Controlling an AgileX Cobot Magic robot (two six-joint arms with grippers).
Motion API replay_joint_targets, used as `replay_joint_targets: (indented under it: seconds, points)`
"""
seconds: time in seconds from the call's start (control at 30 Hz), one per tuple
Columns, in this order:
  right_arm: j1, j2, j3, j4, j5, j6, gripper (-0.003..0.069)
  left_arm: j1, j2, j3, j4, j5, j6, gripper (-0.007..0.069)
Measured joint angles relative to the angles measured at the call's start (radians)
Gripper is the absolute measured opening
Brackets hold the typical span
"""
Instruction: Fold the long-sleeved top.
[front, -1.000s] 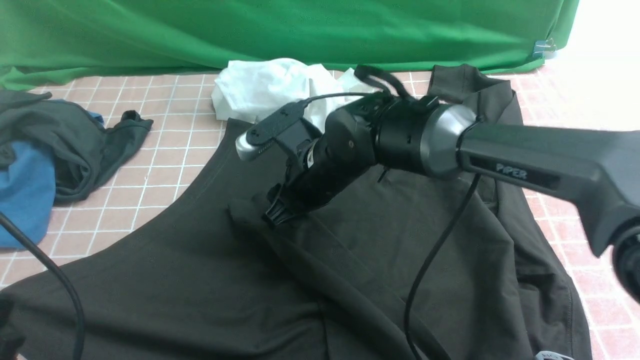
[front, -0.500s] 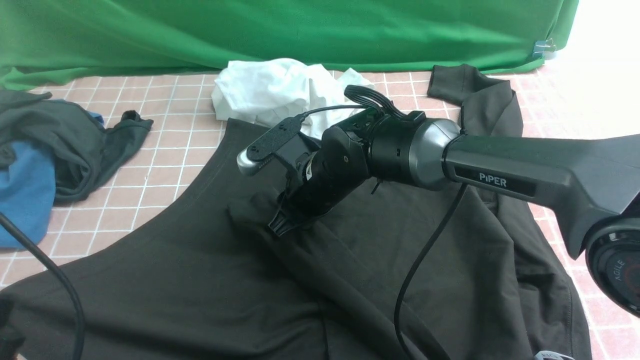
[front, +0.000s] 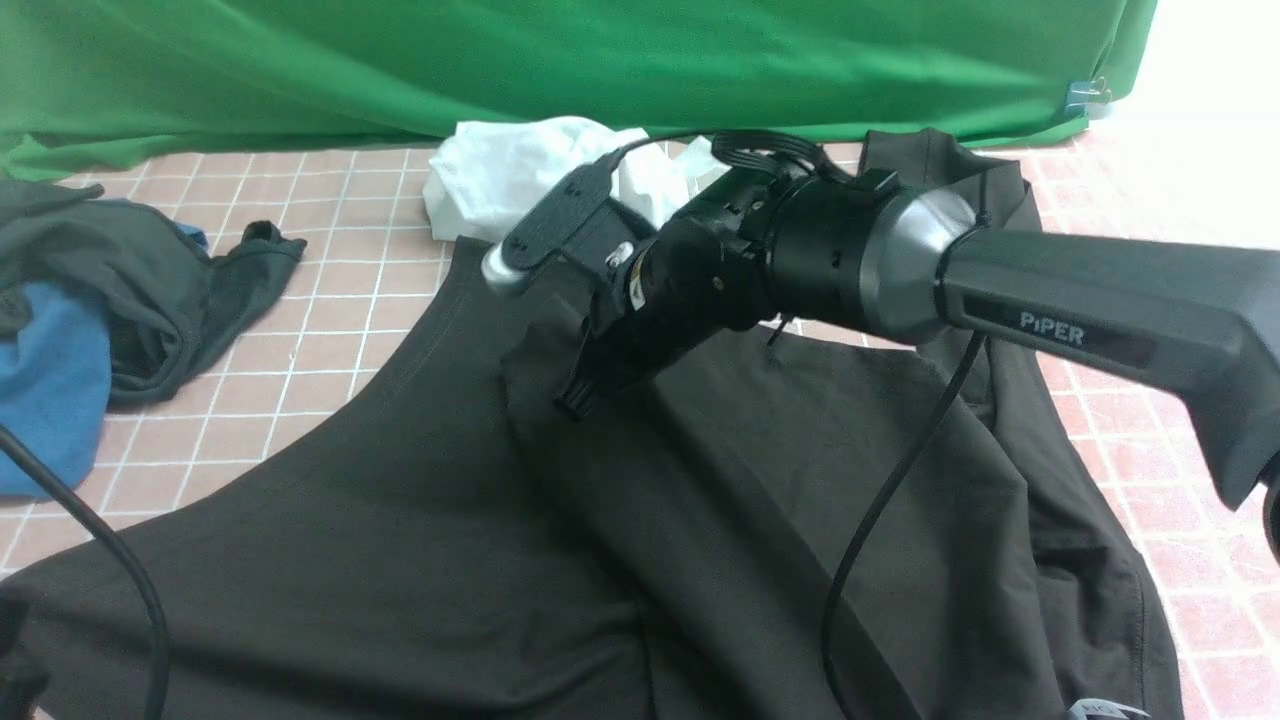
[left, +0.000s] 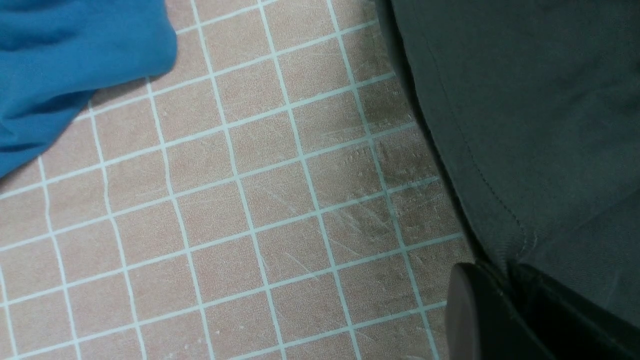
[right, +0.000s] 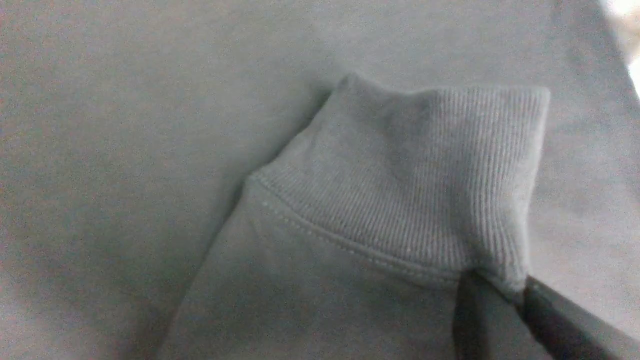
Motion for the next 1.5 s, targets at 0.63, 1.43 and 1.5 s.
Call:
replay_joint_targets:
  seconds: [0.63, 1.43, 1.5]
  points:
    - [-0.047, -0.011, 0.003, -0.018, 0.048, 0.051, 0.0492, 0.000, 0.000, 0.000, -0.001, 0.002, 0.000, 0.0035]
    - [0.361, -0.291, 0.532, 0.200, 0.238, 0.280, 0.0482, 0.000, 0.000, 0.000, -0.001, 0.001, 0.001, 0.0035]
    - [0.361, -0.284, 0.549, 0.205, 0.218, 0.280, 0.0482, 0.000, 0.000, 0.000, -0.003, 0.000, 0.003, 0.0035]
